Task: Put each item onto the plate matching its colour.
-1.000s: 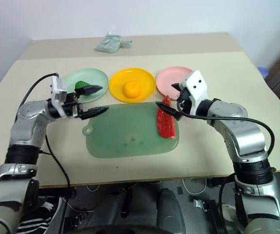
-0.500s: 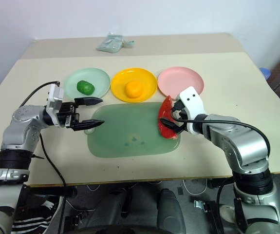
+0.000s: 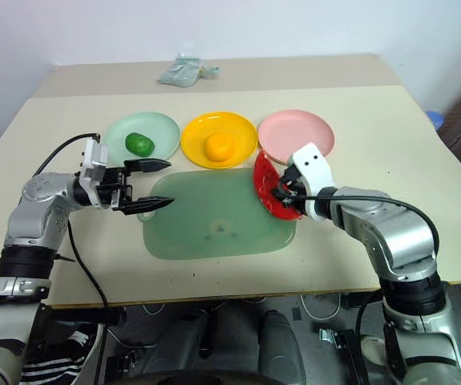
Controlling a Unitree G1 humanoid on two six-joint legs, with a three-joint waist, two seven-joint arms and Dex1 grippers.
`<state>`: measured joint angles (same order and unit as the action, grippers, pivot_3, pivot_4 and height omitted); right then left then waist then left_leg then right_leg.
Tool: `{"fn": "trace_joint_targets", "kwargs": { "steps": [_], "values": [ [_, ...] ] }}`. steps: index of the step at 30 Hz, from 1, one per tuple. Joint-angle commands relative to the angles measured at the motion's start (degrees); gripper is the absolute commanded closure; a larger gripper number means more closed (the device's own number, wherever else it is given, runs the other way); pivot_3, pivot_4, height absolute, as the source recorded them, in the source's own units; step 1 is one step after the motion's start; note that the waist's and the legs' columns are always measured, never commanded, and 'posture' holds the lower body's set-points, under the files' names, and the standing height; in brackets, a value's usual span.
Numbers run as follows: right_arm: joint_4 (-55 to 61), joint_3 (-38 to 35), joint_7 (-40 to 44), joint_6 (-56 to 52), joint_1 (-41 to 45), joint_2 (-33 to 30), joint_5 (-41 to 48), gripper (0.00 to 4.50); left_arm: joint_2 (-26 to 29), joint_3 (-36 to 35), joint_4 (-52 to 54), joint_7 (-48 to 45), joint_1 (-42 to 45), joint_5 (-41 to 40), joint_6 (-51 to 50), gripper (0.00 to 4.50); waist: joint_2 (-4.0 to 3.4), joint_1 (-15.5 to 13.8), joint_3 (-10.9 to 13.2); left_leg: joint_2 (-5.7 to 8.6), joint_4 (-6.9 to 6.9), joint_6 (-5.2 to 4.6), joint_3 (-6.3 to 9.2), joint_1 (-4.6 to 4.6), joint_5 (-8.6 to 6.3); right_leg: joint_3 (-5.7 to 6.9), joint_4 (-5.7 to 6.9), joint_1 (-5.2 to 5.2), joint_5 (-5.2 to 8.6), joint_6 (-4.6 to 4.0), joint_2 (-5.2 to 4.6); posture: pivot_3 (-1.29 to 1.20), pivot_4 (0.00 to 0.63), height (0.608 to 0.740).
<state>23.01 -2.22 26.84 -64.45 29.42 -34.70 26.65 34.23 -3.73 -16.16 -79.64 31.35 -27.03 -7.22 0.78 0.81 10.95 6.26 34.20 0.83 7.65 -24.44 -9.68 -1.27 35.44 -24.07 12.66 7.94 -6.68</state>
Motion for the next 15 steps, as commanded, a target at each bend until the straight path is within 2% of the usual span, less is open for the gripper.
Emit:
{"fn": "trace_joint_targets", "kwargs": {
  "steps": [1, 4, 7, 15],
  "values": [
    [-2.6, -4.7, -1.1, 3.4, 5.2, 1.2, 0.3, 3.44, -0.7, -2.2, 0.6, 1.8, 1.6, -2.1, -1.0, 0.0, 0.0, 0.0, 0.0, 0.0, 0.0, 0.0, 0.0, 0.0, 0.0, 0.0, 0.0, 0.0, 0.0, 0.0, 0.0, 0.0, 0.15, 0.74],
    [-9.3, -3.2, -3.4, 10.2, 7.9, 1.0, -4.9, 3.44, -2.1, -2.3, -0.2, 4.4, 2.8, -1.6, -0.8, 0.0, 0.0, -0.2, 0.0, 0.01, 0.01, 0.0, 0.0, 0.0, 0.0, 0.01, -0.01, 0.01, 0.0, 0.01, 0.0, 0.0, 0.15, 0.74],
    [-23.5, 0.3, -5.9, 22.6, 13.0, 3.0, -12.1, 3.44, -5.2, -1.1, -1.0, 9.1, 4.7, 0.4, 0.0, 0.0, 0.01, -0.1, 0.0, 0.05, 0.04, 0.01, -0.03, 0.01, 0.01, 0.02, -0.03, 0.06, -0.01, 0.02, -0.02, 0.0, 0.15, 0.74],
    [-57.4, 2.4, -4.4, 44.5, 24.0, 7.8, -19.4, 3.44, -8.0, -0.6, -0.4, 11.9, 5.7, 0.8, -0.3, 0.0, -0.01, 0.5, 0.0, 0.0, -0.11, 0.04, -0.15, 0.0, 0.04, -0.05, 0.08, -0.14, -0.03, 0.0, 0.04, 0.0, 0.15, 0.74]
  ]
}}
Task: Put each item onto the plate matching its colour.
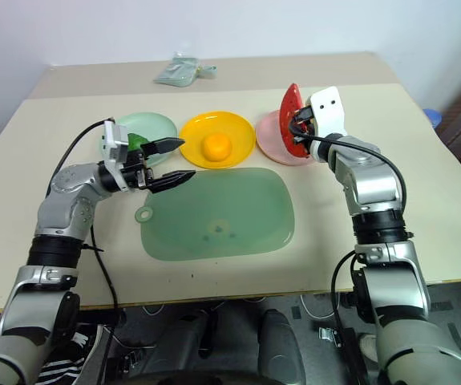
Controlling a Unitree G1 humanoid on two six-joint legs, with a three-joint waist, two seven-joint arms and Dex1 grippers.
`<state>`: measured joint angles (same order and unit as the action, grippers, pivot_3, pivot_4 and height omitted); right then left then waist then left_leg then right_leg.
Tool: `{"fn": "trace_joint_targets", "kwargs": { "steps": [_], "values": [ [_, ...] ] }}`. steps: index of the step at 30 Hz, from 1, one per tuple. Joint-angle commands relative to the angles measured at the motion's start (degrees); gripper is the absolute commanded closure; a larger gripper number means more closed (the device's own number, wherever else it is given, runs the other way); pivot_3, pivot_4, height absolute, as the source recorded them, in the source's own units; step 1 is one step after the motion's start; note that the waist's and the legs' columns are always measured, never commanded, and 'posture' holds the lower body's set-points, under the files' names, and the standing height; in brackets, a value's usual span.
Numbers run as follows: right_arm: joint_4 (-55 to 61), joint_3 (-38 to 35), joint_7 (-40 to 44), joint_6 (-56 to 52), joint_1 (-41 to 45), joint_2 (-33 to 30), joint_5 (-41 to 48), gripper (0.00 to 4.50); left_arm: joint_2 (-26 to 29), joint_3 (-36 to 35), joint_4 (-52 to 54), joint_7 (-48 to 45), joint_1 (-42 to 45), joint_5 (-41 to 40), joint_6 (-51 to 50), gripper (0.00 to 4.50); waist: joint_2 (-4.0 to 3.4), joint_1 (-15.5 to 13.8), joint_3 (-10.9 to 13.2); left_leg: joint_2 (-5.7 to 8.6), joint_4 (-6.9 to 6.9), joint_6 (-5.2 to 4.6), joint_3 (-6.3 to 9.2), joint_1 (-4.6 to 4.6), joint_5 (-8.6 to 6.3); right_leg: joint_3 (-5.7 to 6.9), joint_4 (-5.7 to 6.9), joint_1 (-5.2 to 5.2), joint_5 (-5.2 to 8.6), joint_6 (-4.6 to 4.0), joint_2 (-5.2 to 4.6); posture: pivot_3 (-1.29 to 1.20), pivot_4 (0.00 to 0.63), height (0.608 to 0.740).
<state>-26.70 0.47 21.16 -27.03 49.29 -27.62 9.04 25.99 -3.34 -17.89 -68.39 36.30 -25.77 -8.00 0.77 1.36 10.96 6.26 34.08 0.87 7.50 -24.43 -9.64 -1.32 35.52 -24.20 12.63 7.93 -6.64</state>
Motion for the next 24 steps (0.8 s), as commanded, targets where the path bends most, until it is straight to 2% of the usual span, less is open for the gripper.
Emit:
{"fn": "trace_joint_targets", "kwargs": {
  "steps": [1, 4, 7, 11, 12, 16, 19, 24],
  "values": [
    [-10.7, -0.1, 2.0, 9.0, 5.1, 1.1, -2.3, 3.44, 0.2, -1.0, 1.6, 0.9, 0.6, -0.5, 0.2, 0.0, 0.0, 0.0, 0.0, 0.0, -0.02, 0.01, 0.0, 0.0, 0.0, 0.0, -0.01, 0.0, 0.0, 0.0, 0.0, 0.0, 0.15, 0.74],
    [-18.1, -0.8, 3.9, 13.1, 7.6, 1.9, -2.6, 3.44, 0.6, -1.1, 2.7, 1.3, -0.3, -0.4, 0.1, 0.0, 0.0, 0.1, 0.0, 0.0, 0.0, 0.01, 0.0, 0.0, 0.0, 0.0, 0.0, 0.0, -0.01, -0.01, 0.01, 0.0, 0.15, 0.74],
    [-22.0, -1.5, 4.9, 15.1, 9.4, 2.3, -2.6, 2.21, 0.9, -1.5, 3.5, 1.8, -1.0, -0.9, -0.6, 0.0, -0.01, 0.3, 0.0, 0.0, 0.0, 0.01, 0.0, 0.0, 0.01, -0.01, 0.0, 0.0, -0.01, -0.01, 0.01, 0.0, 0.15, 0.74],
    [-24.1, -0.8, 4.9, 18.3, 10.3, 1.9, -4.1, 0.18, 1.1, -1.6, 4.5, 2.1, -1.7, -1.3, -1.3, 0.0, -0.02, 0.7, 0.0, 0.01, -0.01, 0.02, 0.03, 0.0, 0.01, -0.01, 0.01, 0.0, -0.01, -0.01, 0.01, 0.0, 0.15, 0.74],
    [-24.1, -0.9, 4.7, 19.1, 10.5, 1.8, -4.4, 0.04, 1.2, -1.6, 4.7, 2.2, -1.9, -1.3, -1.3, 0.0, -0.02, 0.8, 0.0, 0.01, -0.01, 0.02, 0.05, 0.0, 0.01, 0.0, 0.01, 0.0, -0.01, -0.01, 0.02, 0.0, 0.15, 0.74],
    [-19.4, -3.7, 6.3, 22.8, 9.7, 1.1, -2.1, 0.04, 1.8, -2.1, 4.7, 1.8, -2.0, -1.5, -1.2, 0.0, -0.02, 1.2, 0.0, 0.0, -0.03, 0.03, 0.07, 0.0, 0.02, -0.01, 0.02, -0.01, -0.01, -0.01, 0.03, 0.0, 0.15, 0.74],
    [-6.6, -7.0, 13.4, 25.9, 4.2, 0.0, 3.7, 0.04, 3.4, -3.0, 4.2, 0.4, -2.1, -2.2, -1.0, 0.0, -0.05, 1.2, 0.0, 0.0, -0.08, 0.05, 0.08, -0.01, 0.02, -0.01, 0.03, -0.06, 0.0, -0.01, 0.04, 0.0, 0.15, 0.74],
    [19.8, -8.8, 26.5, 20.9, -10.1, -3.2, 15.4, 0.04, 5.8, -4.4, 3.8, -2.9, -2.8, -3.8, -1.7, 0.0, -0.04, 1.0, 0.0, 0.0, -0.08, 0.04, 0.14, 0.0, 0.02, 0.01, -0.01, 0.01, 0.0, -0.01, 0.04, 0.0, 0.15, 0.74]
  ]
}}
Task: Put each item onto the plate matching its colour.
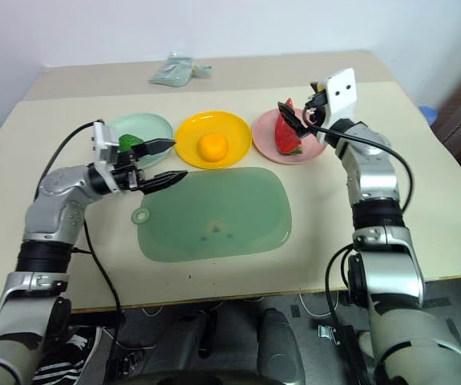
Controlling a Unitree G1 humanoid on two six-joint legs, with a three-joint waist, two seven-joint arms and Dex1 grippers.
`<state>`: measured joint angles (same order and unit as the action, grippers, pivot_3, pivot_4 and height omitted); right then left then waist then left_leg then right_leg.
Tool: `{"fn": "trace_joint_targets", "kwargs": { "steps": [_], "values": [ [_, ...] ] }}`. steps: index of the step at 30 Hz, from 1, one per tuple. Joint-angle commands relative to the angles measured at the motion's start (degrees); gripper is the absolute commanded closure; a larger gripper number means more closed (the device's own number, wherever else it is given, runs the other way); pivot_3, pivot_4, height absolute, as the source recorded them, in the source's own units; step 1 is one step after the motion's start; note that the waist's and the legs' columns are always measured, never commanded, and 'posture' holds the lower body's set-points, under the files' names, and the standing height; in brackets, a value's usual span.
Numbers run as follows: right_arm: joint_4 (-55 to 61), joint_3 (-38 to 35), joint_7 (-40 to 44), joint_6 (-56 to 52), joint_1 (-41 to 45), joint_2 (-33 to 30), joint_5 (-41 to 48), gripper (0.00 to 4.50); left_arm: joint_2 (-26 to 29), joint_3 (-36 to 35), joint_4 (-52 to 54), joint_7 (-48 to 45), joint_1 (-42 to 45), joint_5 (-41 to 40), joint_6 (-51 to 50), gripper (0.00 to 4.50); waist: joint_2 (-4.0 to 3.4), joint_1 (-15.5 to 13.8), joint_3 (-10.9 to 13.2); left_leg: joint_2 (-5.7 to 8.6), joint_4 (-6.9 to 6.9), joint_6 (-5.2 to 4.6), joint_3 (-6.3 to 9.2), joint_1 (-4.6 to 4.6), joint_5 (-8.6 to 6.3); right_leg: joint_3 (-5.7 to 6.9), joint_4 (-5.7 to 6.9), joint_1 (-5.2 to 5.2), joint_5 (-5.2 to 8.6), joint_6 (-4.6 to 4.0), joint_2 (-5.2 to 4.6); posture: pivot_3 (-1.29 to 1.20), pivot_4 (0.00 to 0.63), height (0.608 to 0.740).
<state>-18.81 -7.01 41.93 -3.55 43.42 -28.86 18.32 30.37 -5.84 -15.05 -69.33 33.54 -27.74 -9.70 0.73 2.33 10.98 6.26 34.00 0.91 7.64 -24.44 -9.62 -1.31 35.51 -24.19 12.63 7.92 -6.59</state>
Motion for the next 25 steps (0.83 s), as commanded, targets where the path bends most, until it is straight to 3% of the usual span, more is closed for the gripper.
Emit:
{"fn": "trace_joint_targets", "kwargs": {
  "steps": [1, 9, 15, 19, 25],
  "values": [
    [16.0, -1.4, 7.3, -4.6, -6.7, -2.9, 8.2, 0.04, 2.0, -1.9, 0.6, -2.7, -0.1, -1.9, -0.1, 0.0, 0.0, 0.0, 0.0, 0.0, 0.04, 0.0, -0.02, 0.0, 0.0, -0.01, 0.01, 0.0, 0.0, 0.0, 0.0, 0.0, 0.15, 0.74],
    [41.8, -0.7, 15.3, -12.0, -26.0, -11.7, 15.1, 0.04, 4.2, -3.9, -2.4, -7.0, -0.3, -1.8, 4.3, 0.0, 0.0, -0.2, 0.0, -0.02, 0.11, 0.0, -0.01, 0.01, -0.01, -0.01, 0.04, 0.02, 0.01, -0.02, -0.03, 0.0, 0.15, 0.74],
    [43.2, 0.4, 15.7, -11.8, -28.8, -11.9, 13.8, 0.04, 7.0, -3.5, -7.6, -11.1, 0.9, 0.0, 6.2, 0.0, 0.02, -0.5, 0.0, -0.03, 0.13, 0.0, -0.04, 0.01, -0.01, -0.01, -0.01, 0.03, 0.02, -0.03, -0.08, 0.0, 0.15, 0.74],
    [44.5, -1.9, 17.7, -9.4, -32.3, -12.5, 14.8, 0.04, 9.7, -3.1, -6.0, -13.6, -3.1, -0.1, 5.0, 0.0, 0.01, -1.0, 0.0, -0.02, 0.11, -0.02, -0.06, 0.0, -0.03, -0.01, -0.04, 0.01, 0.02, -0.03, -0.09, 0.0, 0.15, 0.74],
    [43.7, -0.9, 16.5, -7.7, -32.3, -11.2, 13.6, 0.04, 9.3, -3.9, -3.3, -11.7, -6.1, -0.4, 6.2, 0.0, 0.03, -1.8, 0.0, -0.03, 0.15, -0.02, -0.07, 0.0, -0.04, 0.0, -0.07, 0.07, 0.09, -0.17, -0.12, 0.0, 0.15, 0.74]
  ]
}}
